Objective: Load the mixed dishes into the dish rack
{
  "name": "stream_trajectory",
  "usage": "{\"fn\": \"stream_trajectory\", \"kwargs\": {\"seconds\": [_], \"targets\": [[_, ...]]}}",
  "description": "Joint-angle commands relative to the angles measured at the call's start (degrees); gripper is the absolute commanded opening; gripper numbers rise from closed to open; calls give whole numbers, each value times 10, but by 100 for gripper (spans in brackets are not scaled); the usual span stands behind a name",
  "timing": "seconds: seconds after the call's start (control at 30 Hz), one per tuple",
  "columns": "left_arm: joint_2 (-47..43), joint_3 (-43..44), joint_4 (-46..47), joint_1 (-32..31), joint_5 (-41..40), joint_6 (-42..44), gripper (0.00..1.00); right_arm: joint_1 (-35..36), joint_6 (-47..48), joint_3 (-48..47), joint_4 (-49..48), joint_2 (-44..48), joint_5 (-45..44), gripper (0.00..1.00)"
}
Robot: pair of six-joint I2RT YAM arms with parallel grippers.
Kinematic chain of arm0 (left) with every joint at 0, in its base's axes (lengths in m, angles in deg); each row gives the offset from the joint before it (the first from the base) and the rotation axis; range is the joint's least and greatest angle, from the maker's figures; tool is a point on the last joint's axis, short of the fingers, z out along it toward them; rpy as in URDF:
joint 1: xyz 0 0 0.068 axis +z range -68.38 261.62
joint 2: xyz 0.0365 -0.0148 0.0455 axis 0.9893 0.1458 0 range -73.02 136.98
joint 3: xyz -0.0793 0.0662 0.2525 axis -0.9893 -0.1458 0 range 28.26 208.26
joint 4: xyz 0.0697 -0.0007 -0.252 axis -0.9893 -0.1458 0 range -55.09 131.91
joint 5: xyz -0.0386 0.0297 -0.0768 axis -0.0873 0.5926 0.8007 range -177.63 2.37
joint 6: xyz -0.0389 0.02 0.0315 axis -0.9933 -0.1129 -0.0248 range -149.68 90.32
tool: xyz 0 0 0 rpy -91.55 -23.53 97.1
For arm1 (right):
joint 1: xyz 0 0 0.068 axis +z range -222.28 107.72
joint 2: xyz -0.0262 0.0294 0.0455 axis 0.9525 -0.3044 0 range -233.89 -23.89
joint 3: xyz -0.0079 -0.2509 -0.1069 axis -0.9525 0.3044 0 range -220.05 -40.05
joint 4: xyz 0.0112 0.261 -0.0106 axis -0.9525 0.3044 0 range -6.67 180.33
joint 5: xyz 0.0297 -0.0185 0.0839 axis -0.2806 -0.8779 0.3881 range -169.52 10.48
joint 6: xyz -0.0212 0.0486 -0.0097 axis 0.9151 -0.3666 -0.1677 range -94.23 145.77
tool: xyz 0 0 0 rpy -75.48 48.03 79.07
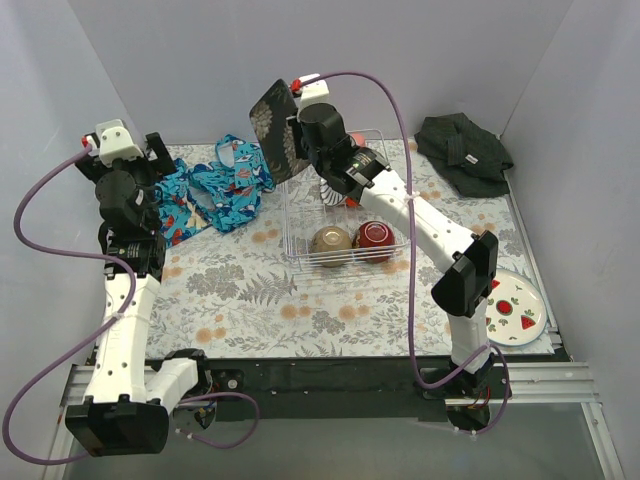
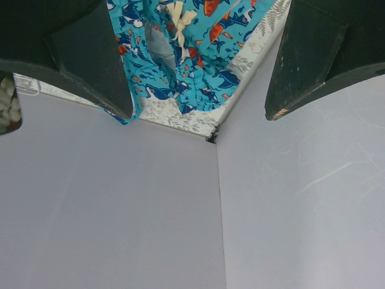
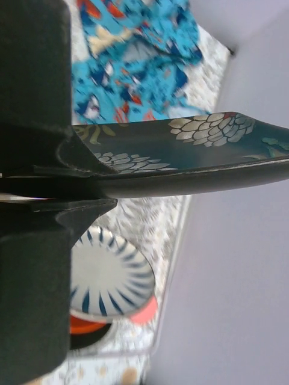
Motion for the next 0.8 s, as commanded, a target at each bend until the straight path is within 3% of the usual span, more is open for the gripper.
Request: {"fn": "stream_trajectory", "kwargs": {"seconds": [0.0, 0.13, 0.3, 0.77], "targets": [[-10, -3, -18, 3, 11, -38, 92, 4, 83, -40, -145, 41, -168, 1], [-16, -6, -37, 3, 24, -46, 92, -3, 140, -8, -163, 42, -213, 1], [-27, -16, -55, 4, 38, -54, 92, -15, 138, 43, -151, 56, -225, 1], [-44, -41, -88, 9, 77, -65, 92, -67, 95, 40, -84, 26, -184, 1]]}}
